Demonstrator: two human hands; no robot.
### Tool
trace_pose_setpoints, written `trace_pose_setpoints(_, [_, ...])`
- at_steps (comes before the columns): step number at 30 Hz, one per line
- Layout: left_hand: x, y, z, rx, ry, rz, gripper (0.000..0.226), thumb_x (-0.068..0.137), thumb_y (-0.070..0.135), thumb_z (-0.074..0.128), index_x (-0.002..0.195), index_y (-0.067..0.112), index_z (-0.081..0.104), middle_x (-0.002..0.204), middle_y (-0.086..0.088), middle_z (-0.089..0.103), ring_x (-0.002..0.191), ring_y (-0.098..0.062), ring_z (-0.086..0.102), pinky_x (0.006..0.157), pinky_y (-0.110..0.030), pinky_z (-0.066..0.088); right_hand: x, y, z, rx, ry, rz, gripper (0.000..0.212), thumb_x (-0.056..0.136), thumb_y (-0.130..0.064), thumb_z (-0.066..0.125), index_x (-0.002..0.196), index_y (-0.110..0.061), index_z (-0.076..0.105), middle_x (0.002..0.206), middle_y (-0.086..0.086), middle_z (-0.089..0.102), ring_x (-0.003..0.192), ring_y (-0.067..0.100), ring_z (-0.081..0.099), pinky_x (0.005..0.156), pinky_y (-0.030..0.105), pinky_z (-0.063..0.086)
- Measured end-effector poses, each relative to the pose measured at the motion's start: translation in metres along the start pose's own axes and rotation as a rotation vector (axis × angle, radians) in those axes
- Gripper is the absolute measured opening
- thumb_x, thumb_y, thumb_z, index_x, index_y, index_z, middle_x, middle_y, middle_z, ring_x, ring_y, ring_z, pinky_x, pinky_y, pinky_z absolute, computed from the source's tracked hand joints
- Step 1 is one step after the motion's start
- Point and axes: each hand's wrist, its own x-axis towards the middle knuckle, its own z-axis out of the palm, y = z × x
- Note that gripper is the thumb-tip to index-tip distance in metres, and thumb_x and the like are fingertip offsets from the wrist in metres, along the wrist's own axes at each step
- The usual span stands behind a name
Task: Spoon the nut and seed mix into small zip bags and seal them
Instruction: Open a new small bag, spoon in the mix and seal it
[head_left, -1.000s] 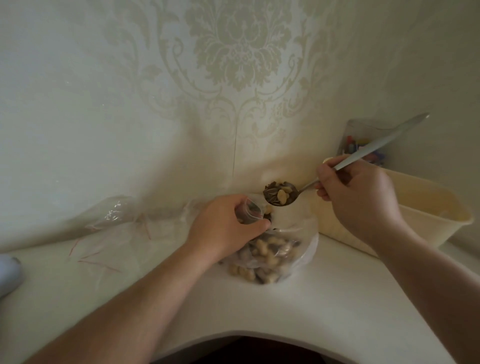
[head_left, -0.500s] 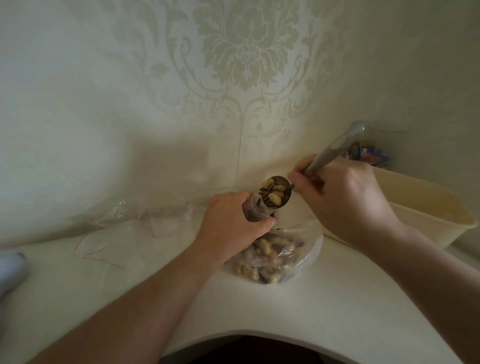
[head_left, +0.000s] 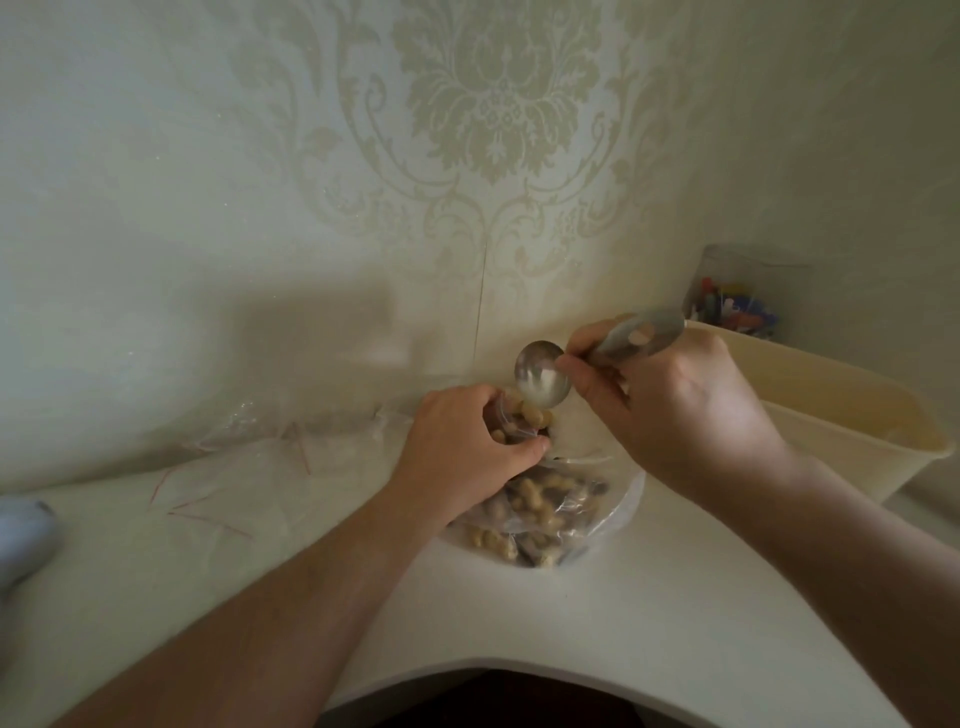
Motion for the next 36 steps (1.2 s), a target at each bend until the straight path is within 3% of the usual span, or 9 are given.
trace_pose_setpoints(8, [-0.002,0.001,-0.005,-0.093,-0.036,-0.076,0.028,0.074,0.050,0.087,0.086,0.031,0.070,0.076,0.013,0.069,0.075,0.009,0.060,0.060,-0.012,0.044,-0.005,-0.002,0.002,0.021,0.115,-0.002,0.014,0.103,-0.015,0.067,0.093,-0.007,0.074,0.073,0.003,0.065,0.064,0.021,0.062,0.059,0.039,0.053])
trace_pose_setpoints(13, [0.007,-0.005,-0.015,-0.322,0.019,-0.168,0.039,0.070,0.051,0.091,0.101,0.033,0.076,0.086,0.016,0.075,0.080,0.000,0.070,0.077,-0.022,0.057,-0.014,0.009,0.003,0.079,0.194,0.174,0.015,0.098,-0.015,0.070,0.092,-0.004,0.078,0.087,-0.005,0.073,0.075,0.014,0.069,0.072,0.016,0.048])
trace_pose_setpoints(20, [0.009,-0.012,-0.014,-0.382,0.081,-0.163,0.050,0.071,0.038,0.096,0.115,0.028,0.075,0.090,0.012,0.077,0.080,0.001,0.073,0.088,-0.034,0.063,-0.028,0.012,0.020,0.091,0.083,0.228,0.008,0.097,-0.012,0.071,0.091,-0.010,0.076,0.076,-0.001,0.072,0.062,0.013,0.063,0.065,0.021,0.048])
trace_pose_setpoints(24, [0.009,-0.013,-0.014,-0.290,0.057,-0.123,0.058,0.072,0.039,0.095,0.125,0.028,0.072,0.093,0.012,0.076,0.081,0.003,0.071,0.085,-0.024,0.060,-0.030,0.018,0.029,0.083,0.066,0.200,0.005,0.096,-0.010,0.073,0.092,-0.010,0.077,0.078,0.000,0.071,0.061,0.012,0.061,0.064,0.010,0.045])
trace_pose_setpoints(26, [0.009,-0.013,-0.013,-0.236,0.046,-0.108,0.060,0.075,0.038,0.094,0.129,0.027,0.071,0.094,0.013,0.074,0.081,0.009,0.067,0.074,-0.006,0.051,-0.032,0.019,0.036,0.124,0.093,0.186,0.003,0.095,-0.011,0.075,0.095,-0.010,0.078,0.079,0.004,0.072,0.064,0.019,0.066,0.065,0.022,0.055])
trace_pose_setpoints(28, [0.010,-0.011,-0.014,-0.234,0.056,-0.113,0.059,0.076,0.036,0.093,0.130,0.026,0.070,0.093,0.014,0.073,0.080,0.012,0.065,0.069,-0.002,0.045,-0.033,0.020,0.042,0.217,0.107,0.212,0.006,0.094,-0.011,0.076,0.100,-0.011,0.079,0.084,0.005,0.074,0.071,0.022,0.070,0.063,0.040,0.060])
trace_pose_setpoints(32, [0.009,-0.012,-0.013,-0.220,0.041,-0.130,0.061,0.076,0.042,0.092,0.132,0.030,0.068,0.092,0.016,0.072,0.083,0.015,0.063,0.069,-0.003,0.046,-0.032,0.021,0.055,0.219,0.037,0.142,0.008,0.094,-0.005,0.075,0.101,-0.009,0.078,0.079,0.008,0.071,0.067,0.028,0.066,0.057,0.047,0.056])
trace_pose_setpoints(35, [0.008,-0.014,-0.011,-0.214,0.046,-0.142,0.064,0.074,0.047,0.091,0.132,0.033,0.069,0.093,0.017,0.073,0.085,0.011,0.065,0.076,-0.009,0.048,-0.034,0.015,0.060,0.141,-0.038,0.128,0.013,0.097,-0.012,0.073,0.084,-0.013,0.074,0.065,-0.002,0.062,0.055,0.014,0.057,0.051,0.037,0.053])
trace_pose_setpoints(36, [0.009,-0.015,-0.011,-0.213,0.046,-0.146,0.065,0.073,0.048,0.091,0.132,0.034,0.069,0.094,0.018,0.073,0.086,0.010,0.066,0.078,-0.010,0.048,-0.034,0.013,0.060,0.133,-0.045,0.163,0.028,0.096,-0.015,0.074,0.070,-0.021,0.066,0.058,-0.012,0.055,0.049,0.008,0.053,0.050,0.020,0.049])
